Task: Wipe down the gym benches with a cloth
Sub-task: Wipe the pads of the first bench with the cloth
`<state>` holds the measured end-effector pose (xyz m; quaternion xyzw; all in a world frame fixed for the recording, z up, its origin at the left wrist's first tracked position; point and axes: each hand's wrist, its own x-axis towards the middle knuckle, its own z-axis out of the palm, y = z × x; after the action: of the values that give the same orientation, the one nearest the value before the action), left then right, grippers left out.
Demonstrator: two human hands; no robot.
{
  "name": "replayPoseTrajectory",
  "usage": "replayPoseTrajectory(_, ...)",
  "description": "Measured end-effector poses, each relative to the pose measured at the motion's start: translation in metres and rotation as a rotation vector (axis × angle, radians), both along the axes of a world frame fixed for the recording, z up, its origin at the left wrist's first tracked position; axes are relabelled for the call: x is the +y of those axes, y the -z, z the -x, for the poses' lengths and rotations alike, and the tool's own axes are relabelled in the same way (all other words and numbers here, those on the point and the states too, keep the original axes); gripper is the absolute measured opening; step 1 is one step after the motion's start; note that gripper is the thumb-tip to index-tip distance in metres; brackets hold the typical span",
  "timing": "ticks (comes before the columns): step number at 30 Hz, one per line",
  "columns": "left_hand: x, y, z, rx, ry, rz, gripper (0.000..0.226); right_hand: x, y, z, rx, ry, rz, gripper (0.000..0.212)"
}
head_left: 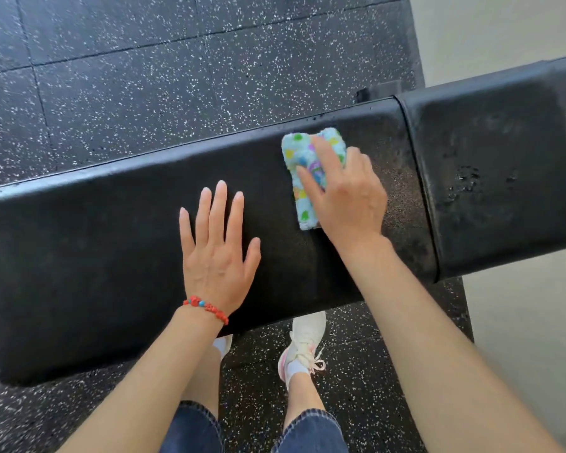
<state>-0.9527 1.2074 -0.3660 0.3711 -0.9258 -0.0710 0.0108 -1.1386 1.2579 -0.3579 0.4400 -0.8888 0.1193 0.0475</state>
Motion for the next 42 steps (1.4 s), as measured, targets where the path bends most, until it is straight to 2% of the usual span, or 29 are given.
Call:
replayPoseTrajectory(2,0.0,0.0,0.001,0.01,-0.005,0.001,0.057,0.015,0.001,0.022,0.047,0.098,0.01,0.04)
replayPoseTrajectory(5,0.002,0.0,0.001,0.025,-0.004,0.002,0.056,0.036,-0.007,0.045,-0.081,0.311,0.006,0.043)
replayPoseTrajectory(8,0.001,0.001,0.0,0.031,-0.013,0.005,0.055,0.034,-0.006,0.036,-0.115,0.411,0.012,0.042)
replayPoseTrajectory(10,0.0,0.001,0.001,0.05,-0.008,-0.005,0.054,0.031,-0.003,0.007,-0.073,0.352,0.033,0.04)
replayPoseTrajectory(13,0.0,0.0,-0.002,0.102,-0.005,-0.038,0.051,0.038,-0.001,-0.046,-0.005,0.118,0.009,0.038)
replayPoseTrajectory(16,0.003,-0.004,-0.012,0.103,0.0,-0.055,0.05,0.047,-0.002,-0.051,0.019,-0.037,-0.008,0.039)
replayPoseTrajectory(18,0.006,-0.007,-0.019,0.068,0.017,-0.062,0.052,0.06,0.0,-0.031,0.07,0.001,-0.017,0.038)
replayPoseTrajectory(20,0.006,-0.009,-0.023,0.036,0.041,-0.07,0.053,0.08,0.001,-0.01,0.089,0.174,-0.008,0.038)
replayPoseTrajectory(22,0.005,-0.009,-0.024,0.015,0.063,-0.067,0.053,0.09,-0.002,-0.004,0.021,0.355,0.004,0.04)
replayPoseTrajectory(24,0.005,-0.008,-0.024,0.002,0.063,-0.056,0.053,0.085,-0.004,-0.018,-0.031,0.444,0.026,0.04)
replayPoseTrajectory(28,0.01,-0.006,-0.021,0.009,0.042,-0.054,0.054,0.073,0.0,-0.077,0.011,0.151,-0.004,0.037)
replayPoseTrajectory(32,0.015,-0.011,-0.012,0.039,0.072,-0.048,0.053,0.085,0.002,-0.067,0.043,-0.027,0.015,0.038)
replayPoseTrajectory(37,0.021,-0.01,0.006,0.03,0.126,-0.056,0.053,0.13,0.003,-0.005,0.098,0.259,0.024,0.039)
replayPoseTrajectory(42,0.03,-0.014,0.031,0.041,0.17,-0.079,0.053,0.136,-0.004,0.005,-0.012,0.282,0.031,0.039)
